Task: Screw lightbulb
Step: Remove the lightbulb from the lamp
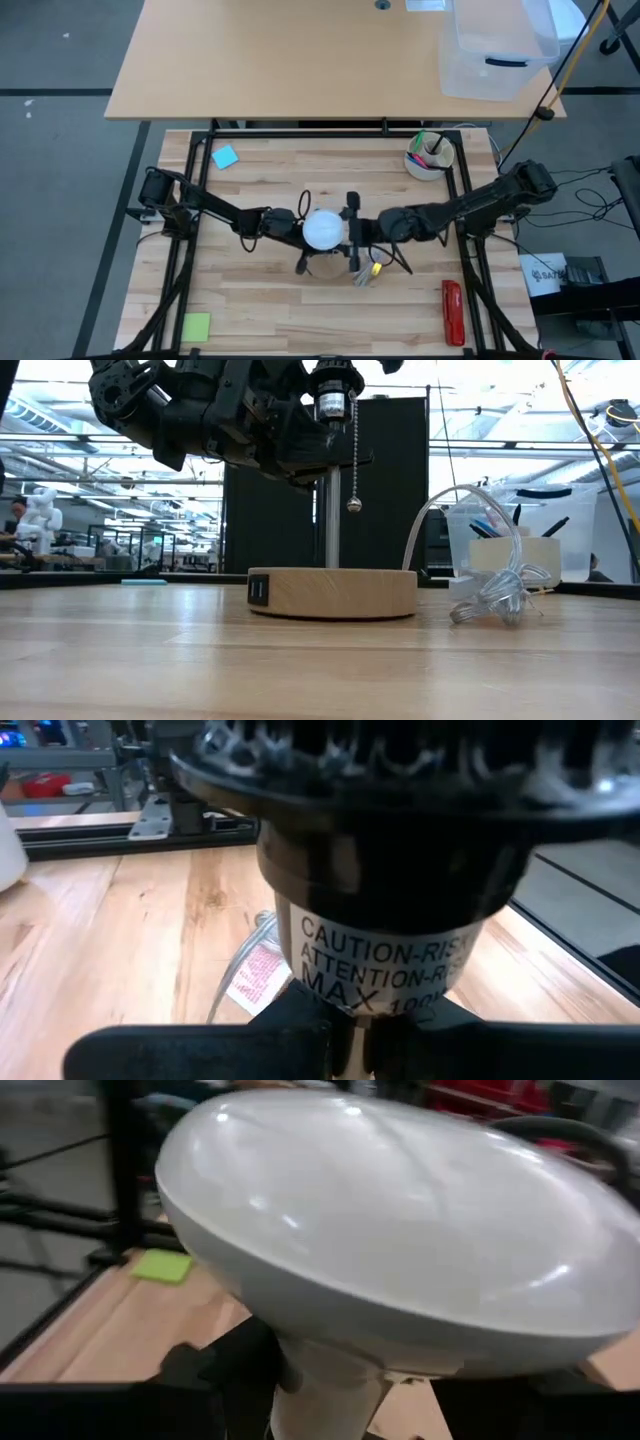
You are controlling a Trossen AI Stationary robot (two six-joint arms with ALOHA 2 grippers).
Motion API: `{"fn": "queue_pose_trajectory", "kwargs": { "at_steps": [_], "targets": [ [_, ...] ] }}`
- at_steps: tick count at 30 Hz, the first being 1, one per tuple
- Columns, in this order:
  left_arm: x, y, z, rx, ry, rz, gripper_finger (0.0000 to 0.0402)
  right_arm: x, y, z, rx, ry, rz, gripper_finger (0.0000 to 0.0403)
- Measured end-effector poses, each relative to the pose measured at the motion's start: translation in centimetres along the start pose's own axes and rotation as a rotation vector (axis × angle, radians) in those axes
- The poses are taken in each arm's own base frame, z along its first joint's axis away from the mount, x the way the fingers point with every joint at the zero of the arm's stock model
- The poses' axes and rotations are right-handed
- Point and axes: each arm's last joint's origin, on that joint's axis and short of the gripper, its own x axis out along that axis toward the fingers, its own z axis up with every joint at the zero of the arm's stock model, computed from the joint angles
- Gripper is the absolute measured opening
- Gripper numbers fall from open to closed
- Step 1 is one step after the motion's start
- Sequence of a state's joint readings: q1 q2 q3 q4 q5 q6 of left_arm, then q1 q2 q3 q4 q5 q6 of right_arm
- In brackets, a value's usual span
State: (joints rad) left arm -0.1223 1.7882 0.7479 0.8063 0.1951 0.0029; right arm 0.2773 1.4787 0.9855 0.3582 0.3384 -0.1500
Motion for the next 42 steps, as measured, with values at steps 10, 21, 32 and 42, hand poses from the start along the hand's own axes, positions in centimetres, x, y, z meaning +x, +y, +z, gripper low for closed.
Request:
{"fn": "queue_pose_trajectory", "kwargs": {
  "at_steps": [10,21,32,42],
  "targets": [
    [0.0,-0.1,0.0,0.004,0.005,-0.049,0.0028,0.9,-2.7,-0.6,-0.016,-0.007,0.247,0.0223],
    [0.0,-0.3,0.0,0.005,0.007,-0.080,0.0028,1.2,-3.8,-0.9,-0.019,-0.029,0.355,0.0195],
    [0.0,-0.3,0.0,0.006,0.008,-0.086,0.0028,1.1,-3.9,-0.8,-0.010,-0.036,0.353,0.0210],
    [0.0,-0.4,0.0,-0.003,0.005,-0.096,0.0028,0.1,-4.3,0.1,0.000,-0.058,0.353,0.0205]
  ]
}}
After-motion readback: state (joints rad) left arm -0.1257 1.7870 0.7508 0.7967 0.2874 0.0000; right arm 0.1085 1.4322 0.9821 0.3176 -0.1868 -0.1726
